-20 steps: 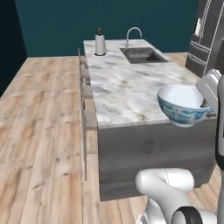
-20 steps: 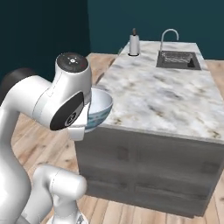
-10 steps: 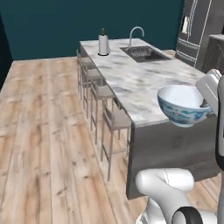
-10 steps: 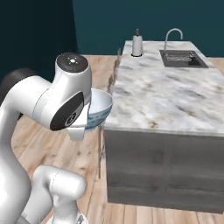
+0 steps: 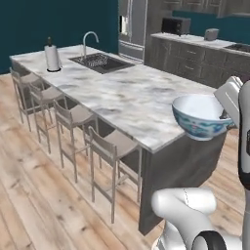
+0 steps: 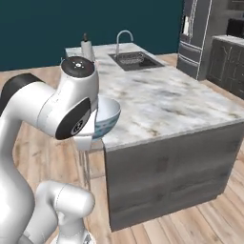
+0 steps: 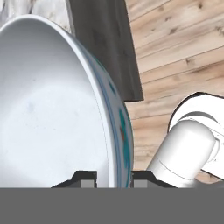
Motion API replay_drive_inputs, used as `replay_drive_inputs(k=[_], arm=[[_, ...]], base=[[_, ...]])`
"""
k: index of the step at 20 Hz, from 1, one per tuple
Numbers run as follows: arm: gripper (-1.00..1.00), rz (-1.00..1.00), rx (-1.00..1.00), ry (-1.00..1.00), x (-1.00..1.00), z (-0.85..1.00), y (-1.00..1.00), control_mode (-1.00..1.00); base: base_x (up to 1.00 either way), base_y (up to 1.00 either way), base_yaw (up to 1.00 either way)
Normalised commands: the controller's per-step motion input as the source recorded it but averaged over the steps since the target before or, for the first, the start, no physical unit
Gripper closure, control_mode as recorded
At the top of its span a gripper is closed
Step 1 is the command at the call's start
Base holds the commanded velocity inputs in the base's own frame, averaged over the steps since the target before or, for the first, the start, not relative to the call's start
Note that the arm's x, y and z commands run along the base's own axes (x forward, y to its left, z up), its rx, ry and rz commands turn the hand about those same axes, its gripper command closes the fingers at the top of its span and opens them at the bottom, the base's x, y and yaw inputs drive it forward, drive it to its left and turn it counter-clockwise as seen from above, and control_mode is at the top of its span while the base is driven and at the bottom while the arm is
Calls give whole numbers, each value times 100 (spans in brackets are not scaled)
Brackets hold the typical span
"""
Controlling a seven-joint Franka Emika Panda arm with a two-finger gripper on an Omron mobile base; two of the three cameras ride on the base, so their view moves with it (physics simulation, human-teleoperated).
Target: Pick up the bowls from the cabinet and place each bowl in front of a stool on the dining counter.
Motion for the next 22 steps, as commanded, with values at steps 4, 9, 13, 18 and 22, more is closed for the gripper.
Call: replay_drive_inputs(k=[4, 9, 13, 18, 22], arm=[[100, 0, 0, 0, 0, 0, 0, 100], [100, 0, 0, 0, 0, 0, 0, 100], [100, 0, 0, 0, 0, 0, 0, 100], [100, 0, 0, 0, 0, 0, 0, 100], [100, 0, 0, 0, 0, 0, 0, 100]], base=[[42, 86, -72], [20, 100, -61], [-1, 100, -53], [3, 100, -51], [19, 100, -48]])
